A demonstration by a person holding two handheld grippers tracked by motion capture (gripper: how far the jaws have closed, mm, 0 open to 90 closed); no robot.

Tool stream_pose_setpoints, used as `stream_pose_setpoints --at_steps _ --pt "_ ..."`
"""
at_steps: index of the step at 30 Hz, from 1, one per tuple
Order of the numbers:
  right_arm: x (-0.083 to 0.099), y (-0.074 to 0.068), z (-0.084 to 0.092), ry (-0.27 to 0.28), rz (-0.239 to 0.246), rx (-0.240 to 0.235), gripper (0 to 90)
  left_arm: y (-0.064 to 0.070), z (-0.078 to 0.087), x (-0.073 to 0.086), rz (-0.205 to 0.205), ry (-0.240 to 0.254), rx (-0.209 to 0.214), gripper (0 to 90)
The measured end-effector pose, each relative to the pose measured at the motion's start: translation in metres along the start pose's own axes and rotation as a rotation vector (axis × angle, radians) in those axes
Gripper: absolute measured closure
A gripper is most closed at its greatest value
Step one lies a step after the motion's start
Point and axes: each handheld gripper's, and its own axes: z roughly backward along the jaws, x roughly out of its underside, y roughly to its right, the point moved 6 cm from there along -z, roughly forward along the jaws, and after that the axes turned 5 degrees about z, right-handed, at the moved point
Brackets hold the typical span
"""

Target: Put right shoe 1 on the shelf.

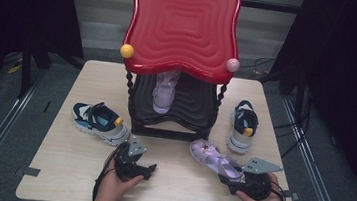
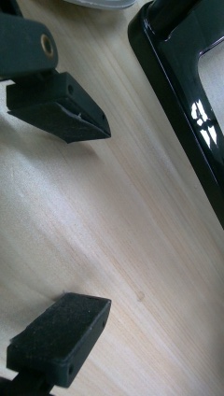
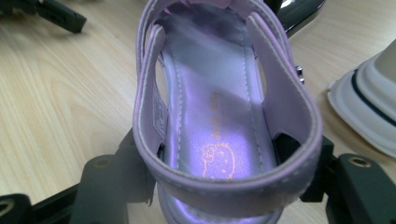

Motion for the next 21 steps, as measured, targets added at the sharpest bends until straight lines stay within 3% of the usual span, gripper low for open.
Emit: stream_pose_setpoints --at_steps 13,21 --pt "-0.033 -0.012 0.021 0.051 -0.026 0.021 37.6 0.000 0.000 0.000 0.000 -0.001 -0.001 15.3" --pt "-0.056 -0.011 0.011 0.060 -0.040 0.131 37.5 0.000 0.000 0.000 -0.001 -0.001 -0.002 15.3"
